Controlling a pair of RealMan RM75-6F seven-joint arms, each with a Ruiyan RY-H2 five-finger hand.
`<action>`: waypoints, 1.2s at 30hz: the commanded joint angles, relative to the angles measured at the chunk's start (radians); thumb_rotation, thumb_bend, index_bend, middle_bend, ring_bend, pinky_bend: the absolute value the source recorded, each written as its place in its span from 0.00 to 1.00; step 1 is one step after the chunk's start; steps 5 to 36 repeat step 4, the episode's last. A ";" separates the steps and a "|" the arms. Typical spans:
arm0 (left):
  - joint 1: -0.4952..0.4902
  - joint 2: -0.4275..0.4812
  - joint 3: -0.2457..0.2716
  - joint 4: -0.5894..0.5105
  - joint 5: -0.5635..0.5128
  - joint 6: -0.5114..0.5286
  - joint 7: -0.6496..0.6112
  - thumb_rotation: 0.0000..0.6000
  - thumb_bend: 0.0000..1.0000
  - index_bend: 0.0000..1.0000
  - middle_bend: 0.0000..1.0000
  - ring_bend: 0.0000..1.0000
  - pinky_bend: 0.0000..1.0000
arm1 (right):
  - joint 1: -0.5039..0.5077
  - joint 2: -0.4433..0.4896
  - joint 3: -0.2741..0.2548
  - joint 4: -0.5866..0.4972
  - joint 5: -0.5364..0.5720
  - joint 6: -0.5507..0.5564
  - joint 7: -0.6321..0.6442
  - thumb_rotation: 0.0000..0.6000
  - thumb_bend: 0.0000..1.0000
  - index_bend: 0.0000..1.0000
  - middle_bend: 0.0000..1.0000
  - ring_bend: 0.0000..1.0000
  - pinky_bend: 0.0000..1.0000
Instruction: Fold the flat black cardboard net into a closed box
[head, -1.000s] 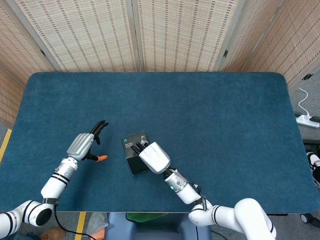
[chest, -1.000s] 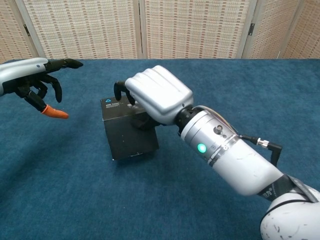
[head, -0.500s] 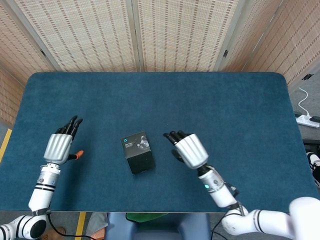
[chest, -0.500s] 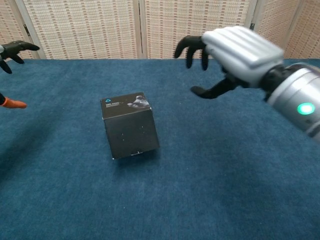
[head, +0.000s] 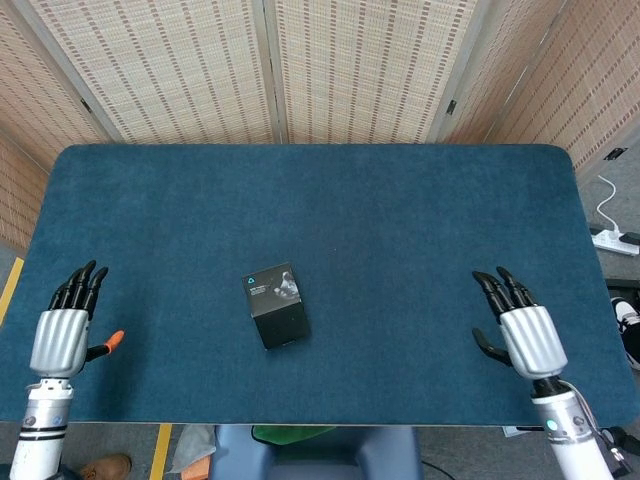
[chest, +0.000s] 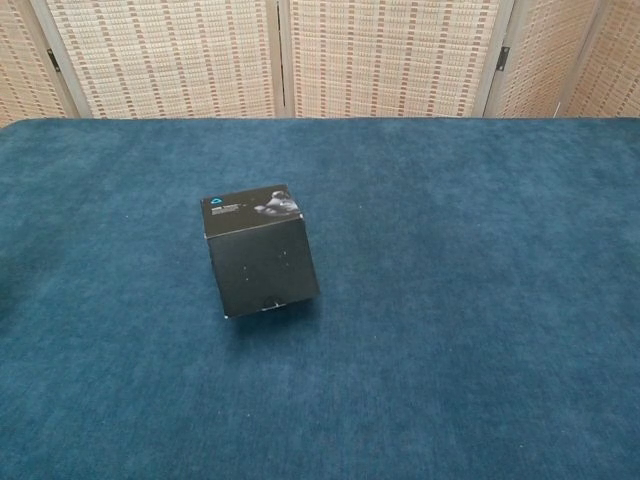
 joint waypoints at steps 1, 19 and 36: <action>0.053 0.012 0.034 -0.006 0.050 0.052 -0.021 1.00 0.19 0.05 0.05 0.07 0.17 | -0.092 0.013 -0.030 0.044 -0.025 0.085 0.087 1.00 0.31 0.01 0.12 0.01 0.20; 0.082 0.023 0.053 -0.017 0.073 0.069 -0.023 1.00 0.19 0.05 0.05 0.07 0.17 | -0.140 0.016 -0.037 0.056 -0.025 0.108 0.143 1.00 0.31 0.01 0.12 0.01 0.20; 0.082 0.023 0.053 -0.017 0.073 0.069 -0.023 1.00 0.19 0.05 0.05 0.07 0.17 | -0.140 0.016 -0.037 0.056 -0.025 0.108 0.143 1.00 0.31 0.01 0.12 0.01 0.20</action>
